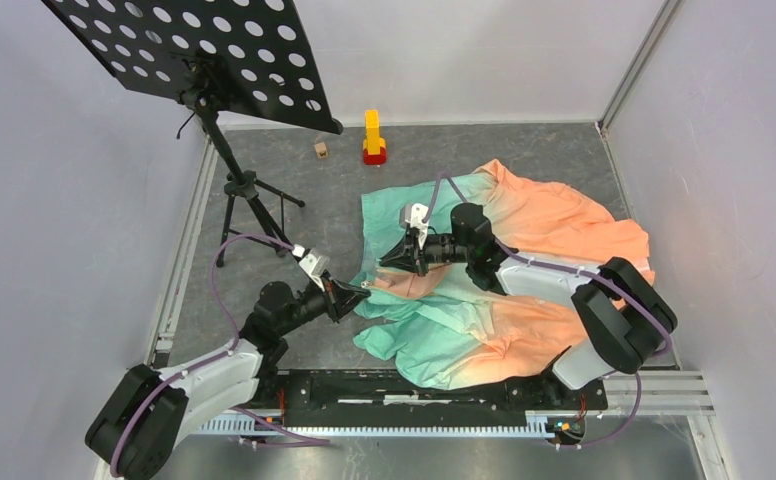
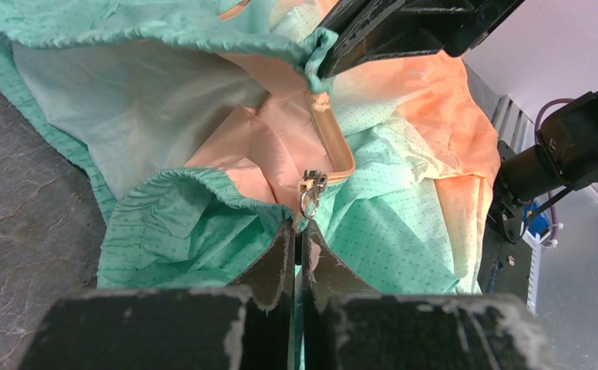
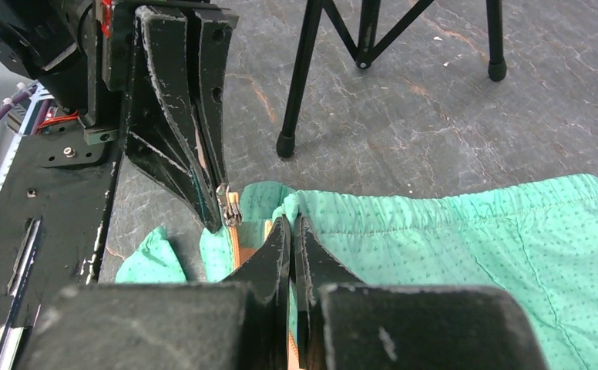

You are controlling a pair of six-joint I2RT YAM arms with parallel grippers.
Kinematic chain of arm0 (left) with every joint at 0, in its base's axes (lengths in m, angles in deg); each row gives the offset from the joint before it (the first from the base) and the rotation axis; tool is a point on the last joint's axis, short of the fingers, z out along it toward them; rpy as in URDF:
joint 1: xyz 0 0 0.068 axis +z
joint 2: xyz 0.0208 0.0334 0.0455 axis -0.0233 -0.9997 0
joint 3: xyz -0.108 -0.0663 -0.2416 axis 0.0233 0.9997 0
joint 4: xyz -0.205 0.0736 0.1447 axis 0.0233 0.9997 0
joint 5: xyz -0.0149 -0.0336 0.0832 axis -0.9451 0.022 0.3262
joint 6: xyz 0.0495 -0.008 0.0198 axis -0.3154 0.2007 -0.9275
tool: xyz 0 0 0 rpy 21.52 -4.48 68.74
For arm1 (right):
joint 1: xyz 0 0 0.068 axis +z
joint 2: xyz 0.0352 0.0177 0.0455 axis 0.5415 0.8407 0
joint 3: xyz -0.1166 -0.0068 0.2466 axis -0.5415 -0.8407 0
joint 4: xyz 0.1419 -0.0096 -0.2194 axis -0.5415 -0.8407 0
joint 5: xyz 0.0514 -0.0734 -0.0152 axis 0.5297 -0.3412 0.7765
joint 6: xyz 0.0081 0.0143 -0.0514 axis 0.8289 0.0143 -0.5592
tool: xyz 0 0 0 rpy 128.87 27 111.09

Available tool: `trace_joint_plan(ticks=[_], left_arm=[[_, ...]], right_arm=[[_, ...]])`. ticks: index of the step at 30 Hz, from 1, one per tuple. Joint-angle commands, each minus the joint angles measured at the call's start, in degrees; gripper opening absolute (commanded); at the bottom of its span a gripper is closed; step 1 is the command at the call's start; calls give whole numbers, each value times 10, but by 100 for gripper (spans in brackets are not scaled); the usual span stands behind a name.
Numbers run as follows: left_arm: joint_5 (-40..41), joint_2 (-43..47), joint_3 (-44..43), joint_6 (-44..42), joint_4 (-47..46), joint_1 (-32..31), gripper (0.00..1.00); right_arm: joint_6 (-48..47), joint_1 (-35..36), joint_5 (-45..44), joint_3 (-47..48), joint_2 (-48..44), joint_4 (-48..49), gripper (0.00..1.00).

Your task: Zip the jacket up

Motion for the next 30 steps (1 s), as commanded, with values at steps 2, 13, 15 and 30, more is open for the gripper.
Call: trace_joint_plan(ticks=[2, 13, 15, 30], left_arm=[[-17, 8, 2, -37, -34, -2, 2], [2, 40, 3, -37, -2, -2, 2], [3, 36, 2, -36, -1, -2, 2], [11, 26, -7, -37, 11, -2, 2]], right_arm=[[-31, 16, 2, 4, 1, 17, 0], [-56, 36, -12, 11, 10, -9, 0], [-57, 38, -15, 11, 8, -9, 0], [-58, 41, -17, -4, -5, 7, 0]])
